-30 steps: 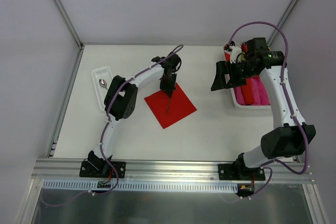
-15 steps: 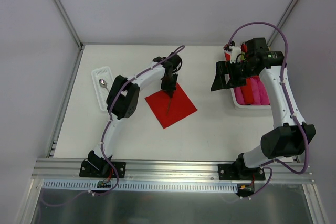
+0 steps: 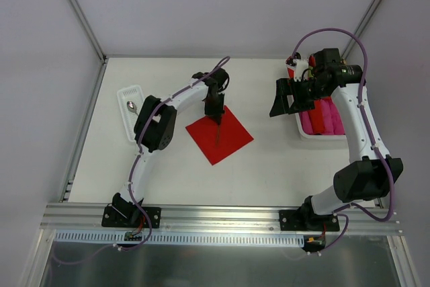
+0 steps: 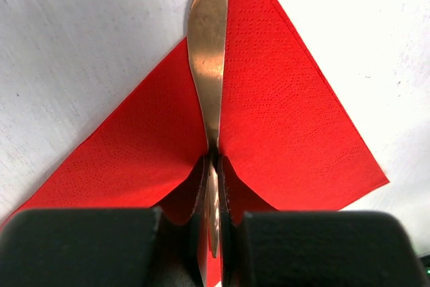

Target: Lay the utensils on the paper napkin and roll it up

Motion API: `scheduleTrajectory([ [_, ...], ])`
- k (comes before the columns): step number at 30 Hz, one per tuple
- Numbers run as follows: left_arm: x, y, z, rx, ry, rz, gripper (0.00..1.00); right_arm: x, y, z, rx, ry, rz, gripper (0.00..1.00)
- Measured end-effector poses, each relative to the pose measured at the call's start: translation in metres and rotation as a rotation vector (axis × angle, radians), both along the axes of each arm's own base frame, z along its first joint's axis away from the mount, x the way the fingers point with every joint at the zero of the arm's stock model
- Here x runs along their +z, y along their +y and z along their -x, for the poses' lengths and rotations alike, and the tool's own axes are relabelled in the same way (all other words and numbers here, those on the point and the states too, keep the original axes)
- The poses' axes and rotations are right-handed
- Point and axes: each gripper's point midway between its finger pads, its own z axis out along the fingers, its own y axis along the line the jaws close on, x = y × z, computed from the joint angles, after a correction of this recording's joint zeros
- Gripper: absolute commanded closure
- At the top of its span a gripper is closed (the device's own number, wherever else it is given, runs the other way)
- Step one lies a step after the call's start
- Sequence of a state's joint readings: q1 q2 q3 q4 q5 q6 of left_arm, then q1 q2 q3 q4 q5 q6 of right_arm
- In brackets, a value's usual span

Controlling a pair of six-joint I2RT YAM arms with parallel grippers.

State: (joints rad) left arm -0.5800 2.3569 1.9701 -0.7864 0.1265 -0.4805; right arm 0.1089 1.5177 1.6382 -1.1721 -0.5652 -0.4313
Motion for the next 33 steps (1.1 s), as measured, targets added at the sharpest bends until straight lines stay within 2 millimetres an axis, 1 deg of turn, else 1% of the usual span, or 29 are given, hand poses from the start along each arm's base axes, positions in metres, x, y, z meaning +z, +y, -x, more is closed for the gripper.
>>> scheduleTrajectory([
  [6,-0.001,0.001,0.001,0.07,0.015,0.031,1.0,0.0,0.0,0.0,0.0,0.0,0.0,0.01],
  [11,-0.001,0.001,0.001,0.089,0.02,0.045,1.0,0.0,0.0,0.0,0.0,0.0,0.0,0.01],
  [14,-0.001,0.002,0.001,0.091,0.018,0.047,0.94,0.0,0.0,0.0,0.0,0.0,0.0,0.01],
  [15,-0.001,0.002,0.001,0.091,0.017,0.047,0.89,0.0,0.0,0.0,0.0,0.0,0.0,0.01],
  [18,-0.001,0.002,0.001,0.091,0.015,0.047,0.81,0.0,0.0,0.0,0.0,0.0,0.0,0.01],
  [23,0.001,0.001,0.0,0.091,0.007,0.053,0.75,0.0,0.0,0.0,0.0,0.0,-0.001,0.01],
  [28,0.004,0.002,0.0,0.09,-0.002,0.052,0.72,0.0,0.0,0.0,0.001,0.001,-0.001,0.01],
  [31,0.007,0.01,0.002,0.095,-0.009,0.021,0.68,0.0,0.0,0.0,0.001,0.001,-0.002,0.01],
  [32,0.01,0.014,0.004,0.098,-0.013,0.007,0.65,0.0,0.0,0.0,0.001,0.001,-0.003,0.01],
  [33,0.016,0.017,0.005,0.101,-0.018,-0.003,0.64,0.0,0.001,0.0,0.002,0.001,-0.004,0.01],
])
